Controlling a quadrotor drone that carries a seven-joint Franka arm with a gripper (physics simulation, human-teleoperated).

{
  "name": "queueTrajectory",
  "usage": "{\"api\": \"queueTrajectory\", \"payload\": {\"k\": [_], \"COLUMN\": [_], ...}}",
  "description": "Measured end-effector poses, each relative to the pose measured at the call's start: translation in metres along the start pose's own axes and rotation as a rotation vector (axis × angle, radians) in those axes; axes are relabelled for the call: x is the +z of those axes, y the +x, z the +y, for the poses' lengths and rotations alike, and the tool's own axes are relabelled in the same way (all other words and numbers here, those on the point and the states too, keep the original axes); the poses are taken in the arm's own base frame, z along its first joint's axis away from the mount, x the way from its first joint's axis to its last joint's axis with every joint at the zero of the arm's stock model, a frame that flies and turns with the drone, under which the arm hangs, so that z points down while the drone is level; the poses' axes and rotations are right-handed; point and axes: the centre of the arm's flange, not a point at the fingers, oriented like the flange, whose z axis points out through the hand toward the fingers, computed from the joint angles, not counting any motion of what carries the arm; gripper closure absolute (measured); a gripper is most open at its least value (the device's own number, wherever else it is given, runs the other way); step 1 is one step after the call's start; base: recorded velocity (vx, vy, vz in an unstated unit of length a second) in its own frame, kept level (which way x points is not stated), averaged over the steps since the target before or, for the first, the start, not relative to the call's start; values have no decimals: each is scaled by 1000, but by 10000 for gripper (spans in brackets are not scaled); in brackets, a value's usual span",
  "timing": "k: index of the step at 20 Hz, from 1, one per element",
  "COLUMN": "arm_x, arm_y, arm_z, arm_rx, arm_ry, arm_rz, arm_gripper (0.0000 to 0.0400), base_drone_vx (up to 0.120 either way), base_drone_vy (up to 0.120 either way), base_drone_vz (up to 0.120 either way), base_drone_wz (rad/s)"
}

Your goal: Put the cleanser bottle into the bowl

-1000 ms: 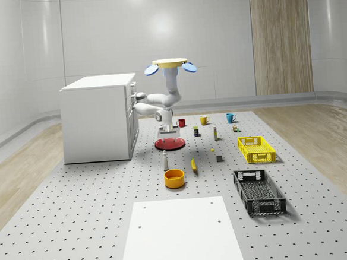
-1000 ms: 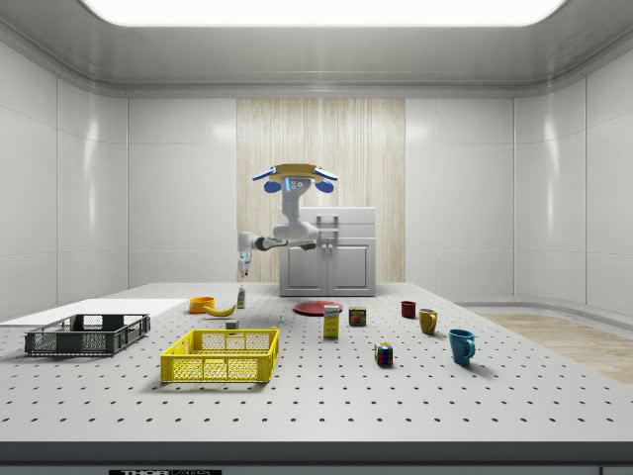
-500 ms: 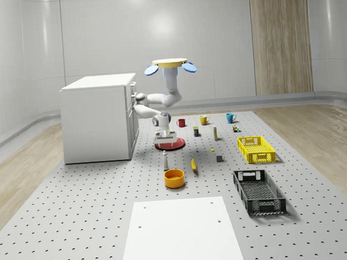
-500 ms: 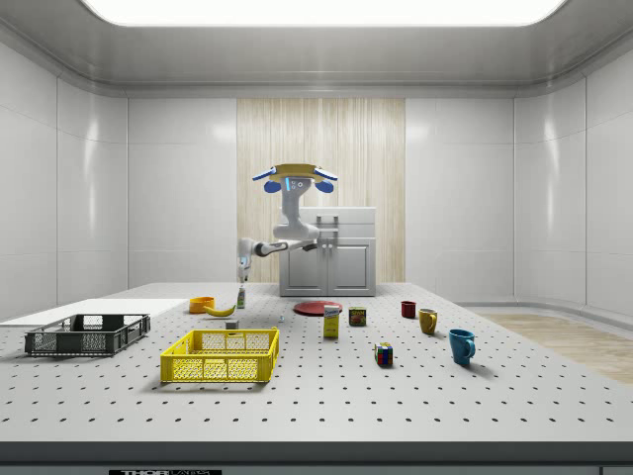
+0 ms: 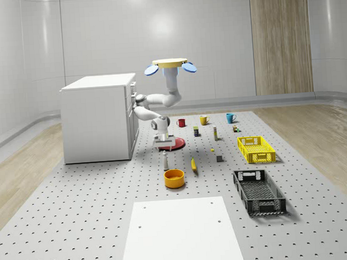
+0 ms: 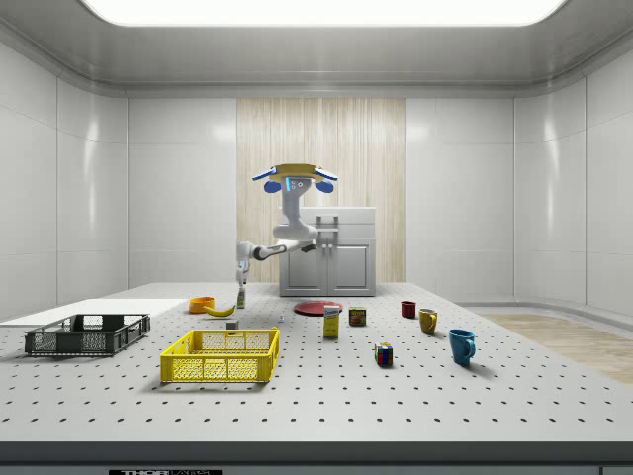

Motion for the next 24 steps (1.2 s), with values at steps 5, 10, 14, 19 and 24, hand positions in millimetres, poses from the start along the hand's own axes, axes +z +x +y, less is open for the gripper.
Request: {"api": "queueTrajectory", "payload": {"k": [5,10,14,19,24], "arm_x": [10,17,20,23,24], "arm_y": [3,3,1,1,0], "arm_z": [2,1,-1,-2,-2], "arm_rx": [0,0,0,0,0], "arm_ry": [0,0,0,0,0], "arm_rz": [0,0,0,0,0], "arm_gripper": [0,0,0,134,235], "base_drone_vx": [0,0,0,0,0], "base_drone_vy": [0,0,0,0,0], "base_drone_vz": [0,0,0,0,0], "base_drone_wz": [0,0,0,0,0]}}
